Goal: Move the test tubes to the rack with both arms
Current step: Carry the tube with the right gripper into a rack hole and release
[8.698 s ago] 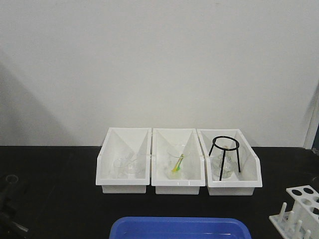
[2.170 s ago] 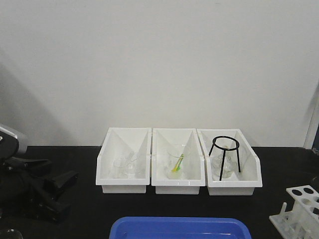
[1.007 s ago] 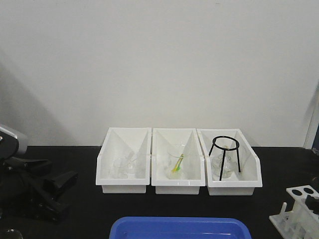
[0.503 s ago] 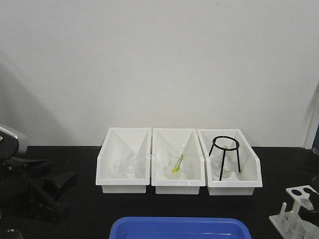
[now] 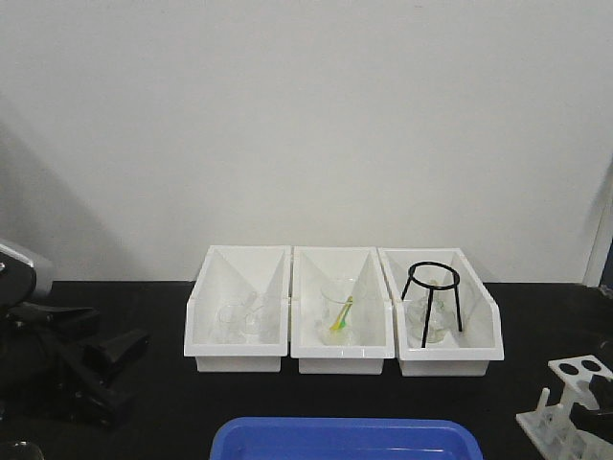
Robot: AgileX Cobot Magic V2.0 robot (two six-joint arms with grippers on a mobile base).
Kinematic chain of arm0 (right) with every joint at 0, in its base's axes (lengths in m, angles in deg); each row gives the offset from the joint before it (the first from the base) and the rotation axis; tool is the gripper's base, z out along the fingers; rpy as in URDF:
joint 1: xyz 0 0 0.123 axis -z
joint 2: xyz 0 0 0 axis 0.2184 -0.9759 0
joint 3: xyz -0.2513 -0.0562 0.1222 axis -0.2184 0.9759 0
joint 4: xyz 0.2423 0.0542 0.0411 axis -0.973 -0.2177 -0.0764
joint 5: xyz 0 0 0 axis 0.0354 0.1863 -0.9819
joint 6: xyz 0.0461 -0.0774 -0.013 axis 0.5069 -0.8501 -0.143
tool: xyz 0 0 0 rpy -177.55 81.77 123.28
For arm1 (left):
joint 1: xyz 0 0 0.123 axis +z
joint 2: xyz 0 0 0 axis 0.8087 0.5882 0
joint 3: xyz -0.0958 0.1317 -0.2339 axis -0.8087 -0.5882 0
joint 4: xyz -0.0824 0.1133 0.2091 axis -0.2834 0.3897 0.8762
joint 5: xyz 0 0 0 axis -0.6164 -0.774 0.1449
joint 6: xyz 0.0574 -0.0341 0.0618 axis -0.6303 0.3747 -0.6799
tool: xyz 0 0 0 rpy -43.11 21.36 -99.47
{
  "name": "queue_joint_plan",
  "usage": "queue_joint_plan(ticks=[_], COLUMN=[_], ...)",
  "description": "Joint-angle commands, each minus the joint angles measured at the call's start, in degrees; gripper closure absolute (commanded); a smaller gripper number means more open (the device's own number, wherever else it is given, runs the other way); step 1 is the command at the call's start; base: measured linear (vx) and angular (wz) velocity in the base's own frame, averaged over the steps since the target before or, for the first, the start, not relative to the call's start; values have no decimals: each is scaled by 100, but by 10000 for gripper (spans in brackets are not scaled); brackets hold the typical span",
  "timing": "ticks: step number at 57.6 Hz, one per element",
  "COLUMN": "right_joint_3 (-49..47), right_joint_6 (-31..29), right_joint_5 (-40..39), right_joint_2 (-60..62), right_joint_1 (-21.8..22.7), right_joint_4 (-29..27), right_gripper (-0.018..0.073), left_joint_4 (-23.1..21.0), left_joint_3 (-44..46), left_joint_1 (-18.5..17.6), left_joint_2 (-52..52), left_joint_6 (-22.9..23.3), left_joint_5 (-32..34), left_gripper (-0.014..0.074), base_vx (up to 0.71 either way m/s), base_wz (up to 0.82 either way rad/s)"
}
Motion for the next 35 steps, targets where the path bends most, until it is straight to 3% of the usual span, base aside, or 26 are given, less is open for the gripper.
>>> queue_joint_plan(ticks=[1, 35], right_joint_3=[-136, -136], right_joint_6=[-44, -44], right_joint_5=[-476, -582], right_joint_2=[183, 183], right_joint_1=[18, 18], right_joint_4=[47, 60], right_gripper=[545, 167], left_joint_4=[-58, -58], left_joint_3=[161, 161], left_joint_1=[0, 0], left_joint_2=[-118, -118], left_joint_6=[47, 47], left_joint_5=[469, 469], left_gripper=[151, 151], base_vx=[0, 0], base_wz=[0, 0])
